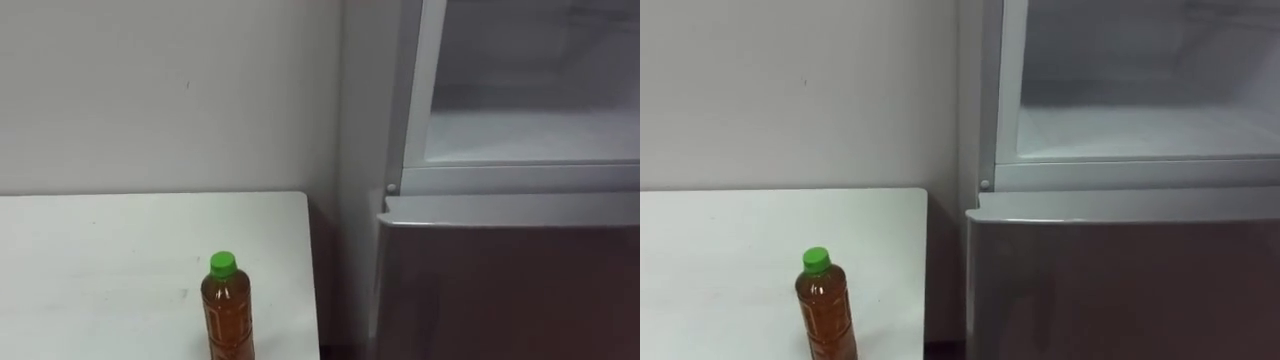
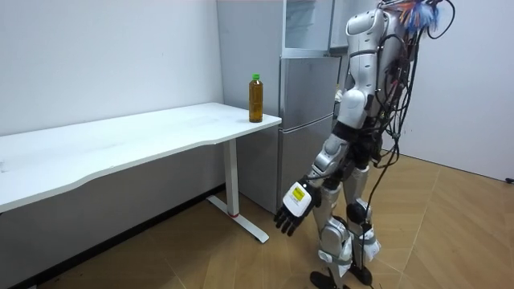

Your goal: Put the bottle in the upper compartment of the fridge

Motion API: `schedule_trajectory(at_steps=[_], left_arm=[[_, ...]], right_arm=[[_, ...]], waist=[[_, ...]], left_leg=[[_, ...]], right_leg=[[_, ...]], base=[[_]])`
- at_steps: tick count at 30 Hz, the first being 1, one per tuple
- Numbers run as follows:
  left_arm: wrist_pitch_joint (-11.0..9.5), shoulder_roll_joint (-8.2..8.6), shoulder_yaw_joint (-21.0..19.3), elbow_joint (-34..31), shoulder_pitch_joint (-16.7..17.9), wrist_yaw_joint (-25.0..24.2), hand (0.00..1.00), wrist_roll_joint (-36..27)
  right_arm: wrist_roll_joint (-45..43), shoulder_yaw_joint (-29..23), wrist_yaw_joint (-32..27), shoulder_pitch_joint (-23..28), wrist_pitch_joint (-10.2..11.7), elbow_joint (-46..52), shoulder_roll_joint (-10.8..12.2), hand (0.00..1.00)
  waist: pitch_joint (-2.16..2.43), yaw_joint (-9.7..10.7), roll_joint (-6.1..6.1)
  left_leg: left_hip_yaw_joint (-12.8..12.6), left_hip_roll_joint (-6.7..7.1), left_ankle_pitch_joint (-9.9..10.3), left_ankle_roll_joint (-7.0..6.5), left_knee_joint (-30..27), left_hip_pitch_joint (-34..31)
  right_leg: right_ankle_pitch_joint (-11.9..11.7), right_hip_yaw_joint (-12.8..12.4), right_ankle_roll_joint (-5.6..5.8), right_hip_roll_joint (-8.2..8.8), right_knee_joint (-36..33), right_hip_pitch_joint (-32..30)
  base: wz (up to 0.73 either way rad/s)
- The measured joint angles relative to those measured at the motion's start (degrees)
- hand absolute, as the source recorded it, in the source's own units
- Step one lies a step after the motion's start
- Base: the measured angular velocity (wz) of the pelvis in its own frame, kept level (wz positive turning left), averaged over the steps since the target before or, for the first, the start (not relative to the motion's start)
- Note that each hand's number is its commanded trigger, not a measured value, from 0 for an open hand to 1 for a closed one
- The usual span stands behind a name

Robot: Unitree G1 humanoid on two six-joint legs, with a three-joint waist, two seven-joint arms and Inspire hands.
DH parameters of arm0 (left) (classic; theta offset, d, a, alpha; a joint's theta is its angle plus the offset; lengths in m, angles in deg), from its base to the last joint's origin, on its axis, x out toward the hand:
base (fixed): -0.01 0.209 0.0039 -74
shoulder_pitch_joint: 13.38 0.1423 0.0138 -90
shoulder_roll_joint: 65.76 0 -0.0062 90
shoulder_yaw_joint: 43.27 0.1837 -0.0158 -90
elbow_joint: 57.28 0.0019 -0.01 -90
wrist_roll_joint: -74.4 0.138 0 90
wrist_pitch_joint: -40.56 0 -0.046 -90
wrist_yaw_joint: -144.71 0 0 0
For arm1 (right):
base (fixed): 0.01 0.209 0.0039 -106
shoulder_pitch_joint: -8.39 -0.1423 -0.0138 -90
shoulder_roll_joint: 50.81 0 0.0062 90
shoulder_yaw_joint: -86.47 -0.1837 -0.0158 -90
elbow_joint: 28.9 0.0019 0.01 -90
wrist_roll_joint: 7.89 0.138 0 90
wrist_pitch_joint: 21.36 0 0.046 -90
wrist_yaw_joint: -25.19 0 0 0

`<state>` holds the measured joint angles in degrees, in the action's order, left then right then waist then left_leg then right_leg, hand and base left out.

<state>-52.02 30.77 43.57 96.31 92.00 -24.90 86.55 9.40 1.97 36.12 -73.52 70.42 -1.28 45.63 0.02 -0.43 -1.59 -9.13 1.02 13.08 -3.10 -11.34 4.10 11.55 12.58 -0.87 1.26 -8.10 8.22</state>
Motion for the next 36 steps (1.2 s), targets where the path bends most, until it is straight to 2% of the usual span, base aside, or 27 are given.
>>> schedule_trajectory(at_steps=[4, 7, 10, 14, 21, 24, 30, 36], left_arm=[[0.5, 0.37, 0.0, 0.1, 0.0, 0.0, 0.00, 2.4], [0.5, 1.12, 0.2, -0.1, -1.3, -0.2, 0.00, 3.8], [0.5, 1.68, 0.1, -0.1, -2.6, -0.9, 0.00, 4.0], [0.4, 1.81, 0.1, -1.7, -2.9, -0.9, 0.00, 4.4], [0.3, 1.85, 1.3, -1.7, -2.6, -0.8, 0.00, 5.4], [0.4, 1.66, 1.6, -0.5, -2.7, -0.3, 0.00, 5.5], [1.7, 1.68, 2.2, 0.7, -2.3, 0.3, 0.00, 5.6], [2.4, 1.72, 2.2, 0.7, -1.9, 0.4, 0.00, 5.6]], right_arm=[[-2.0, 0.0, -0.4, 0.2, 0.2, 7.6, 0.0, 0.00], [-4.0, 0.0, -1.0, 1.6, 0.3, 19.5, 0.4, 0.00], [-4.0, 0.1, -0.2, 2.3, 2.4, 28.2, 1.8, 0.00], [-4.0, 2.0, 0.5, 3.4, 2.4, 37.2, 2.2, 0.00], [-3.0, 2.9, 1.9, 3.8, 2.3, 46.0, 2.2, 0.00], [-1.7, 3.2, 2.3, 3.7, 2.3, 49.9, 1.9, 0.00], [-1.6, 4.4, 2.3, 3.6, 1.7, 54.3, 1.2, 0.00], [-1.6, 4.5, 1.0, 3.4, -0.2, 58.3, 0.8, 0.00]], waist=[[-0.02, -0.2, 0.32], [-0.11, 0.0, 0.67], [-0.15, 0.0, 0.69], [-0.04, 0.0, 0.73], [-0.07, -0.3, 0.79], [-0.06, -1.3, 0.78], [-0.08, -1.7, 0.78], [-0.08, -3.1, 0.75]], left_leg=[[0.0, -0.02, 0.0, -0.02, -0.5, -0.2], [0.5, -0.06, 0.0, -0.07, -1.4, -1.5], [0.5, -0.15, 0.0, -0.05, -1.4, -1.5], [0.5, -0.11, 0.0, -0.03, -1.4, -1.5], [0.2, -0.19, 0.0, 0.01, -0.8, -1.6], [0.0, -0.25, 0.0, 0.01, -0.4, -1.1], [0.0, -0.23, 0.0, -0.01, 0.0, -1.1], [0.0, -0.30, 0.0, -0.04, -0.5, -1.7]], right_leg=[[0.0, 0.1, 0.01, 0.05, 0.3, -0.1], [0.0, 0.5, 0.00, 0.07, 0.0, -0.9], [0.0, 0.7, -0.02, 0.03, 0.0, -1.1], [-0.1, 1.0, -0.06, 0.00, 0.2, -1.0], [-0.1, -0.1, -0.06, -0.40, -0.6, -1.8], [-0.1, -1.0, -0.07, -0.39, -0.8, -1.6], [-0.2, -1.4, -0.08, -0.38, -1.1, -1.8], [-0.3, -1.4, -0.28, -0.34, -1.8, -2.6]], base=[[0.01], [0.08], [0.01], [0.00], [-0.06], [-0.14], [-0.05], [-0.05]])
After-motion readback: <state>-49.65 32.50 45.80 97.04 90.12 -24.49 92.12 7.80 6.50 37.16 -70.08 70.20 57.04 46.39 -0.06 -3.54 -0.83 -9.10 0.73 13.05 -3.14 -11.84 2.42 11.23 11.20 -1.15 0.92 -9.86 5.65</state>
